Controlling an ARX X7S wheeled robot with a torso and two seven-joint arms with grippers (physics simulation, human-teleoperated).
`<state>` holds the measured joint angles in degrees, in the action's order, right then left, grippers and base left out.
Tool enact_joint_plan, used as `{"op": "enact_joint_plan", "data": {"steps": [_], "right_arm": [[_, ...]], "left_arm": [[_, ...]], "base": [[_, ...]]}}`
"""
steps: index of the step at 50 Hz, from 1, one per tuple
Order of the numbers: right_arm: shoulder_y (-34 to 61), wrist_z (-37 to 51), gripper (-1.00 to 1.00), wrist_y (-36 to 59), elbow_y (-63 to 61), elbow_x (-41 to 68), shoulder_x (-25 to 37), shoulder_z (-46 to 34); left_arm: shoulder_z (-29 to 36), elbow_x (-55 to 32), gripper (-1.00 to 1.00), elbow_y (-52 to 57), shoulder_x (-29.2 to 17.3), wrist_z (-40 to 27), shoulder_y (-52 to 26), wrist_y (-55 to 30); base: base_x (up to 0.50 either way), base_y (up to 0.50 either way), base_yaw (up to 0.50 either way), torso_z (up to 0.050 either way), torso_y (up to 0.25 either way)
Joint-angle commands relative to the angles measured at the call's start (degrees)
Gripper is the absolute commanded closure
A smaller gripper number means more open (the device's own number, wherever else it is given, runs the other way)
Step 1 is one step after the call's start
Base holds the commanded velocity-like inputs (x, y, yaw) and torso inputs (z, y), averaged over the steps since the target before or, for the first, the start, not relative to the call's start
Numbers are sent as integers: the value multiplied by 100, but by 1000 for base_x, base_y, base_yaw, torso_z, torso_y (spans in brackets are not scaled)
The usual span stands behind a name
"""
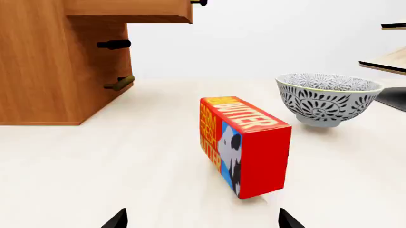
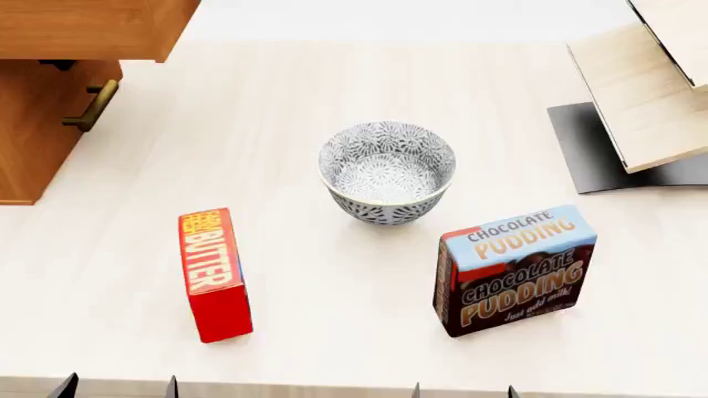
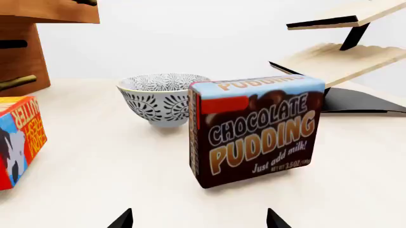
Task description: Close the top drawer of the cabinet.
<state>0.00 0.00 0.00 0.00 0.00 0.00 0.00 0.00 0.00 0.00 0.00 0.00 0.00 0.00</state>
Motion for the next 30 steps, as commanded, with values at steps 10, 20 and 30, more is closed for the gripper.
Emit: {"op": "enact_joint_plan", "data": {"steps": [10, 20, 30], "right_arm": [[-183, 215, -100, -300, 60, 190, 281, -325], [-108, 338, -100, -438, 177, 180, 372, -489], [-131, 463, -100, -325, 44, 231, 426, -583]], "left_arm": [[201, -393, -100, -29, -228, -313, 110, 236], [349, -500, -100, -165, -337, -393, -7, 246], [434, -602, -100, -23, -449, -455, 37, 161]], "base": [[0, 0, 0, 0, 0], [0, 0, 0, 0, 0], [0, 0, 0, 37, 0]]}}
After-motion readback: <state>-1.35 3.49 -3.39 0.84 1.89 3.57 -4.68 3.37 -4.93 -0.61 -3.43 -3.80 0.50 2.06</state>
